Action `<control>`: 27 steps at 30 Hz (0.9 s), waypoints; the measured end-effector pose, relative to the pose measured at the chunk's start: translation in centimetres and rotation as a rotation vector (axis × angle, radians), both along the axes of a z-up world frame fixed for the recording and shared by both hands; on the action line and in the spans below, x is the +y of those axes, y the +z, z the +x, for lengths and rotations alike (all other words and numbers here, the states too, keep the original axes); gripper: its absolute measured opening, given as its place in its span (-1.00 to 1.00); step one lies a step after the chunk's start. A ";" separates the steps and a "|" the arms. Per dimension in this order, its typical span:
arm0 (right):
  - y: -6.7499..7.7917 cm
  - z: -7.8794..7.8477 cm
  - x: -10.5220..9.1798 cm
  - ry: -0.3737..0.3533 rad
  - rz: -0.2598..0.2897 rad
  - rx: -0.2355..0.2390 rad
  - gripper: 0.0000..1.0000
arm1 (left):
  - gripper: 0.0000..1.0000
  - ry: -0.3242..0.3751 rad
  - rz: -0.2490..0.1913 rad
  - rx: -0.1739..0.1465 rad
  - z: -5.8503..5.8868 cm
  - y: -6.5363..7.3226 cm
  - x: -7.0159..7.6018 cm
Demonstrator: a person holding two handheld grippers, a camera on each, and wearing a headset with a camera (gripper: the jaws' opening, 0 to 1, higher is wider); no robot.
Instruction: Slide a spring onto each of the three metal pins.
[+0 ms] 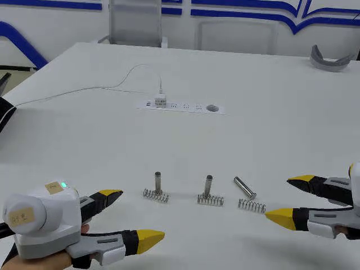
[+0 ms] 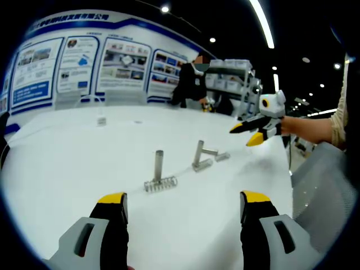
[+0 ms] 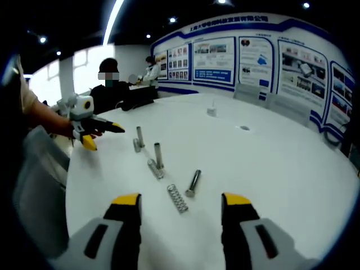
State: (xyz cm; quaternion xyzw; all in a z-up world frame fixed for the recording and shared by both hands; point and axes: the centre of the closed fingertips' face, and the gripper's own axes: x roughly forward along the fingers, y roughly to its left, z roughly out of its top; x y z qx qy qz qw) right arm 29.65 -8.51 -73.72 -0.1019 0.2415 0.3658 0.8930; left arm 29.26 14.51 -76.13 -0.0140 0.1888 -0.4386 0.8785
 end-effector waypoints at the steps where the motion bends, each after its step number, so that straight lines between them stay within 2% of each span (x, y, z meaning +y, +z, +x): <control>1: 0.1 0.1 0.0 -0.002 0.002 0.001 0.16 | 0.66 0.000 0.000 0.000 0.0 0.0 0.0; 9: 0.4 1.4 0.4 0.007 -0.035 0.023 -0.05 | 0.66 0.000 0.001 0.003 0.0 -0.1 0.1; 21: -0.5 3.9 1.5 0.006 -0.134 0.080 -0.32 | 0.65 -0.004 0.004 0.000 -0.2 0.0 -0.4; 27: -1.7 5.6 2.3 -0.015 -0.178 0.118 -0.42 | 0.65 -0.007 0.010 0.001 -0.3 -0.1 -0.4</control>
